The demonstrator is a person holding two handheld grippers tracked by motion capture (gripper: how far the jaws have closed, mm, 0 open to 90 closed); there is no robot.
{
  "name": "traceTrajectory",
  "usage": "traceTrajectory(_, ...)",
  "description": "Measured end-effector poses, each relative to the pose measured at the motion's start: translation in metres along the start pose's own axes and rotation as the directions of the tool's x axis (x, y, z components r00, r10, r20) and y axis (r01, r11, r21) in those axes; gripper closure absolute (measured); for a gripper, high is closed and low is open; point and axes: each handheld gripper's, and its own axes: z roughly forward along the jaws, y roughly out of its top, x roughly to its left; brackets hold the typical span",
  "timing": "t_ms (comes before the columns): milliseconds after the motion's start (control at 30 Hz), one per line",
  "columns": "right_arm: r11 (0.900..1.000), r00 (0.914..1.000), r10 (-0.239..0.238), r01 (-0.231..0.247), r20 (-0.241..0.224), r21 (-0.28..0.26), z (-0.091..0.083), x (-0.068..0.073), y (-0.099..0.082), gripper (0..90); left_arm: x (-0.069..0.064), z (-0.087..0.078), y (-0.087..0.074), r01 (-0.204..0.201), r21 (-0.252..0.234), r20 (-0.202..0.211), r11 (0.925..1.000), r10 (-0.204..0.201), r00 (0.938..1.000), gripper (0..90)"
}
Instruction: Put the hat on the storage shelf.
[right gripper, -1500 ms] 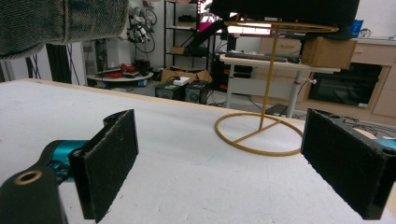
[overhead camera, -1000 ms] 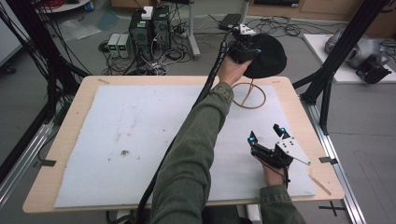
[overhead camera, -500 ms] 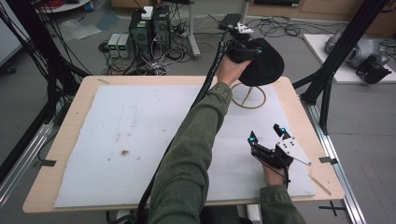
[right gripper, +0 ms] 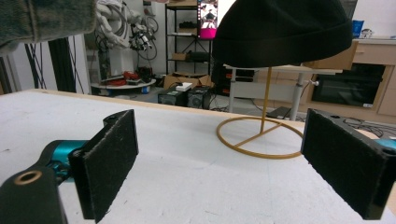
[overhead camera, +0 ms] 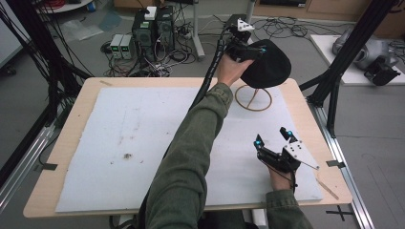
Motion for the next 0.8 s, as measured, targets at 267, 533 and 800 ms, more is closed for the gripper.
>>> traceTrajectory(267, 1.0, 1.0, 0.005, -0.005, -0.001, 0.0, 0.0, 0.0, 0.0, 10.2, 0.003, -0.022, -0.003, 0.004, -0.03, -0.003, 0.9995, -0.004, 1.0, 25.8)
traceTrajectory(533, 1.0, 1.0, 0.0, 0.0, -0.005, -0.003, 0.0, 0.001, 0.0, 10.2, 0.011, -0.043, -0.011, 0.022, -0.046, -0.01, 0.9987, -0.023, 0.9997, 25.8)
traceTrajectory(800, 1.0, 0.9999, 0.006, -0.006, -0.012, 0.0, 0.001, 0.005, 0.001, 10.2, 0.019, -0.068, -0.027, 0.037, -0.047, -0.024, 0.9982, -0.038, 0.999, 25.4)
